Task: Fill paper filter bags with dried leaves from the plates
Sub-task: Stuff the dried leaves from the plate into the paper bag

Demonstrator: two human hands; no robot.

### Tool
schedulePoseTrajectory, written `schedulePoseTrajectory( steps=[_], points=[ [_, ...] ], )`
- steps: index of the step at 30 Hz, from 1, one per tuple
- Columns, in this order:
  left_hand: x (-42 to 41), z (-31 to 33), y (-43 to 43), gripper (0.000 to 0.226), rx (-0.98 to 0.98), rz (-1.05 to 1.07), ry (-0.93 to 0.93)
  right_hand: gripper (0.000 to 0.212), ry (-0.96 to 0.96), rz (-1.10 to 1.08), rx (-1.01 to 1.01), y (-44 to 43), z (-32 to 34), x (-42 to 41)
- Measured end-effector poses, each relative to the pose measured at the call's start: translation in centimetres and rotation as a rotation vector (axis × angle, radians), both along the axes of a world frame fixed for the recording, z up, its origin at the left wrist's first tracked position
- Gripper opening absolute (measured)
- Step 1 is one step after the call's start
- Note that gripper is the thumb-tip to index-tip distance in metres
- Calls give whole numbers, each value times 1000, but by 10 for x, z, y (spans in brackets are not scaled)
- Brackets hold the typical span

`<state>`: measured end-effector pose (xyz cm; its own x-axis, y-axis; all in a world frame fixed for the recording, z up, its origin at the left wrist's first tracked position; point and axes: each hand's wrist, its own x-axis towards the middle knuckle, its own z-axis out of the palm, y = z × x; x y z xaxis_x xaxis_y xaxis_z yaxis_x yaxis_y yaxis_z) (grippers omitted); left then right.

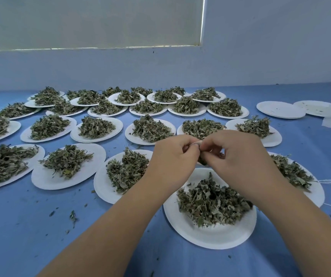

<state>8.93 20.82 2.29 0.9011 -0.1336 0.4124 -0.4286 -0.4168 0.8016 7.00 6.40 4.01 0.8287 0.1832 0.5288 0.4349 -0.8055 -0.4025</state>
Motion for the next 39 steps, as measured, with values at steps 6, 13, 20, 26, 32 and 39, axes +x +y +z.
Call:
schedulePoseTrajectory(
  steps=[6, 13, 20, 26, 32, 39],
  points=[
    [0, 2, 3, 25, -10, 10, 9, 6, 9, 73, 134, -6, 3, 0],
    [3, -1, 6, 24, -11, 102, 26, 51, 323, 54, 242, -23, 5, 2],
    [2, -1, 3, 23, 4, 99, 13, 20, 5, 139, 106, -20, 4, 1],
    [0, -1, 1, 22, -15, 31, -20, 19, -17, 64, -31, -11, -5, 8],
    [-3, -2, -3, 30, 25, -3, -56, 14, -44, -47, -57, -1, -8, 11],
    [4, -1, 5, 24, -15, 106, -18, 22, 101, 52, 281, -17, 0, 1]
  ],
)
